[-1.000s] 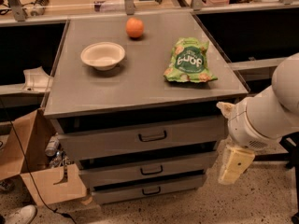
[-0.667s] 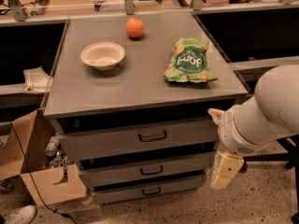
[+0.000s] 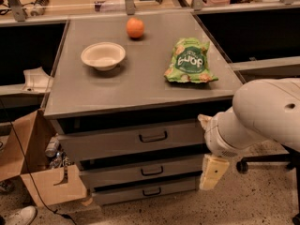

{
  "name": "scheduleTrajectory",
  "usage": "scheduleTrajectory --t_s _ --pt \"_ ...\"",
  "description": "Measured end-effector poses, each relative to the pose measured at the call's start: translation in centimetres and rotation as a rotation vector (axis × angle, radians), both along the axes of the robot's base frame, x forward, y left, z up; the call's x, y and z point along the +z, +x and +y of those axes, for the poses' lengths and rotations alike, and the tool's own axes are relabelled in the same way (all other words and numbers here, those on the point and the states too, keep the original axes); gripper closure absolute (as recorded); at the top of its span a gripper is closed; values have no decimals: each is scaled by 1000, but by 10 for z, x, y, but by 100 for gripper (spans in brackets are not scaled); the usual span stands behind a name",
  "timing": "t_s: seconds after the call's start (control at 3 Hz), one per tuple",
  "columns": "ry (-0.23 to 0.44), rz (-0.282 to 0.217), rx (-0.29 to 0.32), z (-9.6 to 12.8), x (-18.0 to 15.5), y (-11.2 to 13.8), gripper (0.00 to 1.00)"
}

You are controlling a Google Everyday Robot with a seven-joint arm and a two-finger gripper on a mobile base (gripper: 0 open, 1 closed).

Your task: Open top drawer

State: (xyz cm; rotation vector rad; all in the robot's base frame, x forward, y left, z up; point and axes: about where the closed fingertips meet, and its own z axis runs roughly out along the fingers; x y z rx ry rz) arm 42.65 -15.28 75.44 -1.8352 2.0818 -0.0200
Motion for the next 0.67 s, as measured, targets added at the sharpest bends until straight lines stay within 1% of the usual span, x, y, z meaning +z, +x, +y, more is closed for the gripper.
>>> scheduleTrajectory --t_s 0.33,0.67 --pt "1 -10 5 17 -15 10 0" --pt "-1 -10 0 35 -47 38 0"
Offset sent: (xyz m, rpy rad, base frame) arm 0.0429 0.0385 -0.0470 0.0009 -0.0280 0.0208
